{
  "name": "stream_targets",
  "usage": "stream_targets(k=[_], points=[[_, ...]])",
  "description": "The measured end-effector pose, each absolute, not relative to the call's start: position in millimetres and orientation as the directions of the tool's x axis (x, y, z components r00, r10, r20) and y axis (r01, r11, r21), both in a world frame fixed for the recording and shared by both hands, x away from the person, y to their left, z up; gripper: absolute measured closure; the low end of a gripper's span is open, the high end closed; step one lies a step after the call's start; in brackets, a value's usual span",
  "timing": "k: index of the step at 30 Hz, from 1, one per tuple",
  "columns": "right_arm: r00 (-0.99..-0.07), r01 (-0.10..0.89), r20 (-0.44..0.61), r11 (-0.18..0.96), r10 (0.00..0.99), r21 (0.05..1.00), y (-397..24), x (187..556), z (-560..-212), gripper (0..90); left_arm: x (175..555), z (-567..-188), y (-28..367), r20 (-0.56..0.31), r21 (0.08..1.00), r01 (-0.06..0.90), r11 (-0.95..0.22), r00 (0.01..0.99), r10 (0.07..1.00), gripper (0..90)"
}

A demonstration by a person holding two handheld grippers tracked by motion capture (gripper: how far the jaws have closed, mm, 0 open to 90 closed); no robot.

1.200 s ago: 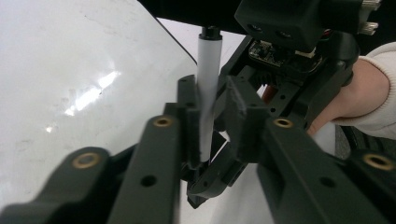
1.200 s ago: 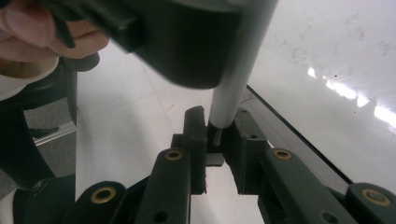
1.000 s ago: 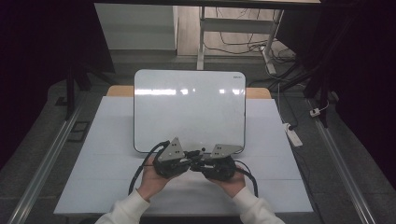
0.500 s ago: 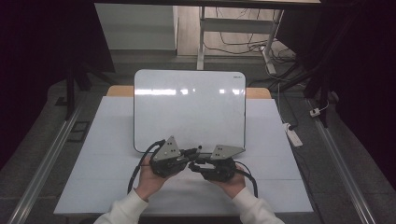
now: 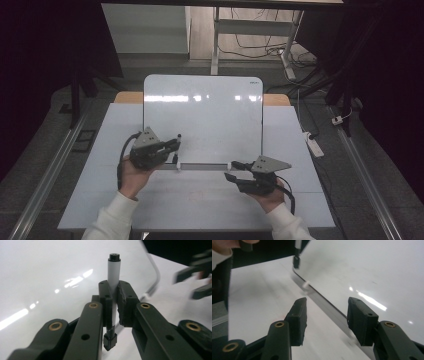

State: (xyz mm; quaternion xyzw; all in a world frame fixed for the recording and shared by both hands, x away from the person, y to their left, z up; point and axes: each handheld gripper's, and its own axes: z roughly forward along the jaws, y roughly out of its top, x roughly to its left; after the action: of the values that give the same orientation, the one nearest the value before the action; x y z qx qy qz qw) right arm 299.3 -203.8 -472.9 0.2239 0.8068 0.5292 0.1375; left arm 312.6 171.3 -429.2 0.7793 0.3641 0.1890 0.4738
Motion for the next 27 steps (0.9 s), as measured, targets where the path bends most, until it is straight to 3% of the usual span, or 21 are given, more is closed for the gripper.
stream_targets(k=[12,27], points=[[-0.744,0.245,-0.028,0.311,0.668,0.919,-278.8,293.4,-475.1,49.0,355.4,-429.3,196.7,-0.055,0.797,0.524,-0.299,0.557,0.829,81.5],[-0.734,0.241,-0.065,0.348,0.676,0.906,-281.7,295.1,-480.1,48.7,375.5,-443.4,196.1,-0.027,0.721,0.604,-0.340,0.515,0.857,81.4]])
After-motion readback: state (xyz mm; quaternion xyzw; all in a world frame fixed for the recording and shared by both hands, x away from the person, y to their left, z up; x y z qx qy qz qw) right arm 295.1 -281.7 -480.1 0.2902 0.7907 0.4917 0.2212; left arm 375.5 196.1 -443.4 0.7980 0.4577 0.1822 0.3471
